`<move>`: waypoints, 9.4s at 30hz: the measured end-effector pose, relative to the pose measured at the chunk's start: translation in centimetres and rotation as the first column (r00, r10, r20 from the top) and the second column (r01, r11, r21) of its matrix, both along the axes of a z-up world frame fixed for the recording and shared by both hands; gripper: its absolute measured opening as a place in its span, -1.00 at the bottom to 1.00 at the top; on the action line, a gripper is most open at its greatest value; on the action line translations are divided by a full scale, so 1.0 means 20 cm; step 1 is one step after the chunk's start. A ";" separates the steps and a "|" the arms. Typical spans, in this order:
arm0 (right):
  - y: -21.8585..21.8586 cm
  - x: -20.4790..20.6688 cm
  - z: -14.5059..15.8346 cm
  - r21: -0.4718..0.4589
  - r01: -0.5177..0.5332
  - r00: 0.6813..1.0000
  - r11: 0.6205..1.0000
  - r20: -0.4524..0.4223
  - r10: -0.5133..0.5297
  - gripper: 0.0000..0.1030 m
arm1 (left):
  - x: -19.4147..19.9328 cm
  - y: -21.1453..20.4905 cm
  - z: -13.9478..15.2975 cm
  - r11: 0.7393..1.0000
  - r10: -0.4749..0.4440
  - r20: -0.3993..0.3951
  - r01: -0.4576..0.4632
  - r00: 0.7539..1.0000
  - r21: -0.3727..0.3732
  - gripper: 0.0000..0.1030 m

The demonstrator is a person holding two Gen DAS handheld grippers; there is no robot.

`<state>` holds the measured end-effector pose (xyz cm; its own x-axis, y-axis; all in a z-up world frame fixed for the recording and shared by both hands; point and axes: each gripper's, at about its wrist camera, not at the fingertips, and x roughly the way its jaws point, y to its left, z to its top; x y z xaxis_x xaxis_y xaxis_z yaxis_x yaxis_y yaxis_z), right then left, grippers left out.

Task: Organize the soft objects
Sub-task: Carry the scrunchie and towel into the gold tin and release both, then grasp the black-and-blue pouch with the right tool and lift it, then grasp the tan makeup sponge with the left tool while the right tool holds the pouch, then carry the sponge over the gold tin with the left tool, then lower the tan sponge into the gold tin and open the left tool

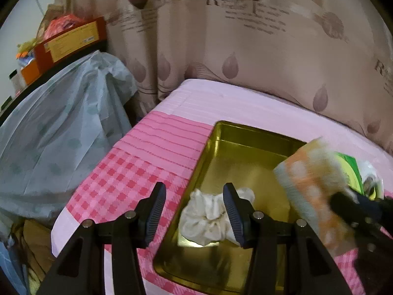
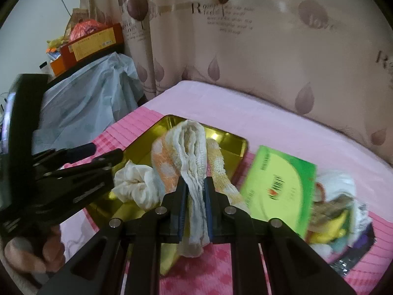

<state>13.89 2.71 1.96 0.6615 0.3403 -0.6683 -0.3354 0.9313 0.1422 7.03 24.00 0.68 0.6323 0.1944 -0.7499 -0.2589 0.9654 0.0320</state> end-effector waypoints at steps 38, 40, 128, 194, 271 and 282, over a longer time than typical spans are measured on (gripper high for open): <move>0.11 -0.09 -0.10 0.006 -0.039 0.999 0.999 -0.019 0.040 -0.49 | -0.01 0.12 -0.02 0.993 0.066 -0.004 -0.066 0.998 -0.099 -0.04; 0.03 -0.13 -0.07 0.012 -0.009 1.000 1.000 -0.001 0.009 -0.48 | -0.02 0.12 -0.02 0.993 0.062 -0.001 -0.062 0.998 -0.100 -0.04; -1.40 -0.30 -0.34 -0.046 0.476 0.876 0.878 -0.061 -0.478 -0.78 | -0.14 -0.58 -0.08 0.929 -0.342 -0.032 0.343 0.939 0.137 -0.04; -1.99 -0.60 -0.56 -0.088 0.644 0.757 0.760 -0.073 -0.650 -0.77 | -0.14 -1.86 -0.14 0.691 -0.722 -0.097 0.719 0.685 -0.067 -0.06; -1.93 -0.59 -0.55 -0.198 0.616 0.774 0.763 -0.029 -0.633 -0.76 | 0.43 -0.19 -0.31 0.985 -0.170 -0.234 0.172 0.957 -0.010 0.17; -1.93 -0.58 -0.57 -0.225 0.610 0.776 0.760 -0.021 -0.630 -0.76 | 0.24 -0.23 -0.12 0.980 -0.178 -0.136 0.188 0.975 0.065 0.17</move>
<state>2.24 -35.98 -9.43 0.6164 -0.2663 -0.7411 0.3304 0.9417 -0.0637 11.93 19.32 -1.69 0.5618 0.1447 -0.8146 -0.0669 0.9893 0.1296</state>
